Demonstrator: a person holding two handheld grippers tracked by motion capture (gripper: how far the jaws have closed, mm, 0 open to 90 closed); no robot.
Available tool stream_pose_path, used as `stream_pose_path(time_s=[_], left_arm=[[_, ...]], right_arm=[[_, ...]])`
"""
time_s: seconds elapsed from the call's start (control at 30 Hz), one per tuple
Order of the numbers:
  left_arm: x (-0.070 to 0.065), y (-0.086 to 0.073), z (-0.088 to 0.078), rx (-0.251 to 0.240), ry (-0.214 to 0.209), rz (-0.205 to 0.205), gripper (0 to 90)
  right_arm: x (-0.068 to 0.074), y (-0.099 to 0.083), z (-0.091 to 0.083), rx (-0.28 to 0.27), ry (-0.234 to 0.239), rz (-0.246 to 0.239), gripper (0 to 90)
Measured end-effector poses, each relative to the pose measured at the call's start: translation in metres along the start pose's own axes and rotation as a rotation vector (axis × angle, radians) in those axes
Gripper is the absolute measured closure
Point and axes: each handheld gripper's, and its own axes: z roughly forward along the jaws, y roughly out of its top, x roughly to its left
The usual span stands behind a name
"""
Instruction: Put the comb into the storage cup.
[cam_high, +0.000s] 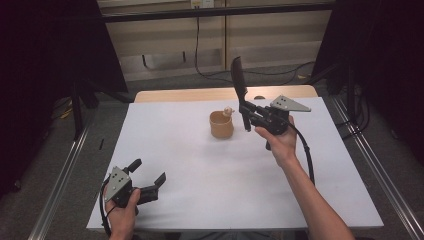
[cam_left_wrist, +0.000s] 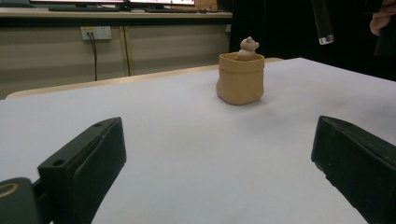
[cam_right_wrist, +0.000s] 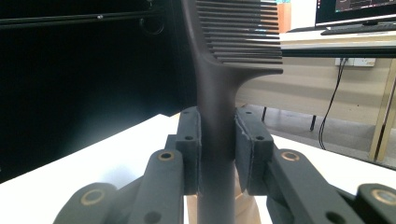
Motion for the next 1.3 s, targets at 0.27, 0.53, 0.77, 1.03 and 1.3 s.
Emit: stream_pose_path(time_s=[0.27, 0.53, 0.77, 1.03, 1.3], left_arm=[[0.000, 0.000, 0.000, -0.002, 0.001, -0.004, 3.2], [0.001, 0.000, 0.000, 0.001, -0.001, 0.001, 3.3], [0.001, 0.000, 0.000, -0.001, -0.005, 0.001, 3.3], [0.000, 0.000, 0.000, 0.007, -0.010, 0.006, 3.2], [0.000, 0.000, 0.000, 0.004, -0.011, 0.007, 3.2]], right_arm=[[0.000, 0.012, 0.016, -0.009, 0.003, -0.022, 72.9], [0.000, 0.018, 0.032, -0.011, 0.010, -0.024, 72.9], [-0.004, 0.016, 0.044, -0.007, 0.015, -0.019, 72.9], [-0.005, 0.015, 0.060, -0.002, 0.034, -0.004, 72.9], [-0.007, 0.014, 0.071, 0.004, 0.030, -0.031, 72.9]])
